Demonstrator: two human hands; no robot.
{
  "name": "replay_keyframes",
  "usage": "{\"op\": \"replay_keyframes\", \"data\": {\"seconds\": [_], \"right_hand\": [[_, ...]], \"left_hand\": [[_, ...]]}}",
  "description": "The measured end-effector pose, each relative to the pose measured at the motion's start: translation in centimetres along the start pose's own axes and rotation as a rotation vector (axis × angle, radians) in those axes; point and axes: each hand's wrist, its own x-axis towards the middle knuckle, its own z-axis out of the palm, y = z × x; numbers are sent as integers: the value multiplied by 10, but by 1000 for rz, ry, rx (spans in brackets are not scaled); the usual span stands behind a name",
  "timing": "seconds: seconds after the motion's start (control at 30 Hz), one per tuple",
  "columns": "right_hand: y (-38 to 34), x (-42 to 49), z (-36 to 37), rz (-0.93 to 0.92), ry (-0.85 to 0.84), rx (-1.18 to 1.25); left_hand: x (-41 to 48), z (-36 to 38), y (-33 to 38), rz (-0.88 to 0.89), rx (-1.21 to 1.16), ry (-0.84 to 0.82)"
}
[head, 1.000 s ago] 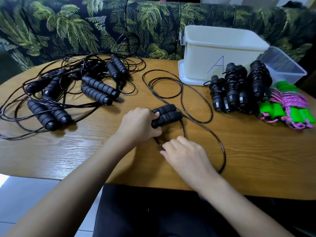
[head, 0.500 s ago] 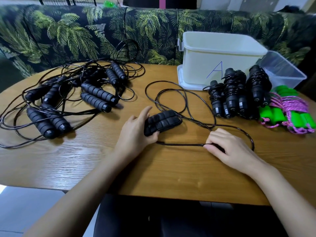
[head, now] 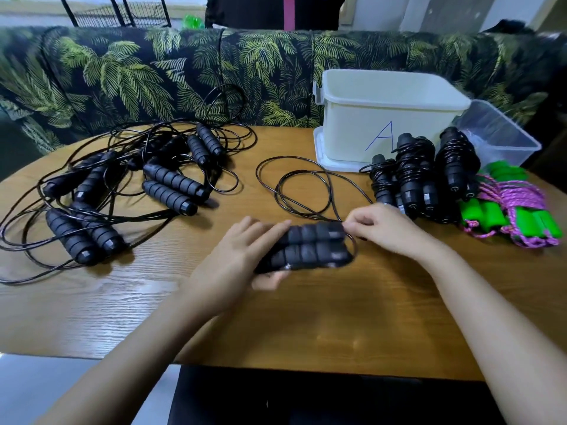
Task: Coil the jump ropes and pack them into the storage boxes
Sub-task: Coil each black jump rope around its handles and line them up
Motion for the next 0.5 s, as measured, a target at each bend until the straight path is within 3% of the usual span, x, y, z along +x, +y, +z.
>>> {"op": "replay_keyframes", "data": {"seconds": [0.07, 0.17, 0.37, 0.5], "right_hand": [[-26, 22, -3, -9, 20, -22], [-75, 34, -12, -114, 140, 17], [-123, -18, 12, -302, 330, -10], [-109, -49, 39, -278, 379, 77]], "left_hand": [[6, -10, 16, 109, 197, -43], [10, -12, 30, -11, 445, -100], [16, -19, 18, -364, 470, -167], [22, -23, 18, -483, 379, -183]]}}
